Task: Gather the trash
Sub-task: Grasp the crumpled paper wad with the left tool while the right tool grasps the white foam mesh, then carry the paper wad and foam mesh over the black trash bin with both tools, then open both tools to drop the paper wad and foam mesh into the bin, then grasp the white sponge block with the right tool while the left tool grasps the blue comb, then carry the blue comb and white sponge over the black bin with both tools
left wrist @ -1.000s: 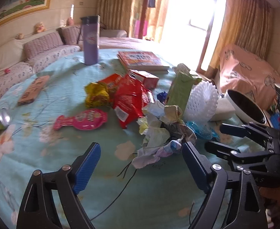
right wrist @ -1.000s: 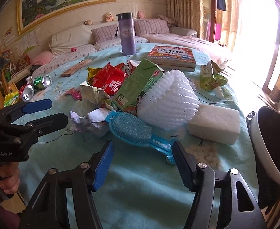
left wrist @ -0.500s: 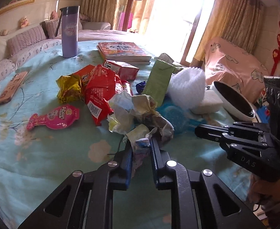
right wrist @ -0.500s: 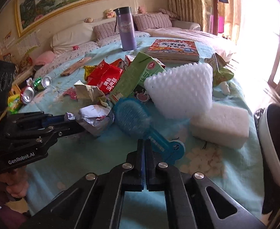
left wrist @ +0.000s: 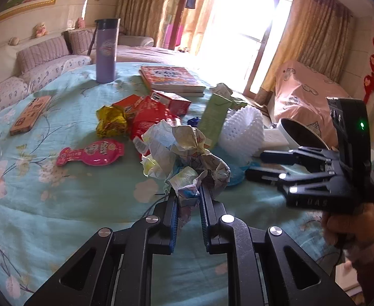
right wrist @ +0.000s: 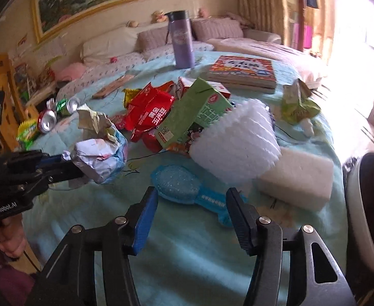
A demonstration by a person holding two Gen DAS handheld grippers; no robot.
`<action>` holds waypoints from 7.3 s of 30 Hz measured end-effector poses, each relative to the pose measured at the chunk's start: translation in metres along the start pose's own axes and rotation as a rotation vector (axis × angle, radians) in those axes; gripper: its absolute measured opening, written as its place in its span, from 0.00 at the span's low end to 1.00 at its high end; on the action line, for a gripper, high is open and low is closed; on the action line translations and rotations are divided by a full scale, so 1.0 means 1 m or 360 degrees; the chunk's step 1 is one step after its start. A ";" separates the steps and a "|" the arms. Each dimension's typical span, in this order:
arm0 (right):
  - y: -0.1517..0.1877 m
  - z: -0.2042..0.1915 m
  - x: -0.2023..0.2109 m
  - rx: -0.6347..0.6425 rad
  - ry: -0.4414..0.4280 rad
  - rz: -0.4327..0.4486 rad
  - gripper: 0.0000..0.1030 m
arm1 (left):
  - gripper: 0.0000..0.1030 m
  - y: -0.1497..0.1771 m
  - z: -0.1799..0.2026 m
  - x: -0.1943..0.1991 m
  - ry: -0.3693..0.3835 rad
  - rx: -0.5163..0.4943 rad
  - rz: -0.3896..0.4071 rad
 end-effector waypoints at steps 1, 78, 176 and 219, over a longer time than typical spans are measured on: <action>-0.003 0.005 0.001 -0.0032 -0.0005 -0.0005 0.55 | 0.14 -0.001 -0.001 -0.001 -0.0002 0.0007 0.0002; 0.080 0.287 0.144 -0.0945 0.0391 0.0325 0.33 | 0.36 -0.110 0.277 -0.200 0.0405 -0.0587 -0.0297; 0.071 0.170 0.139 -0.0948 0.0306 0.0502 0.31 | 0.13 -0.039 0.158 -0.095 0.0414 -0.0335 -0.0361; 0.076 0.264 0.142 -0.0874 0.0593 0.0324 0.34 | 0.13 -0.088 0.278 -0.188 0.0426 -0.0561 -0.0459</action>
Point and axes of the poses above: each gripper's, at about its wrist camera, not at the fingertips, and x roughly against the way its jaws point, z to its right, y to its underside, the point moved 7 cm from there along -x, roughly the way its jaws point
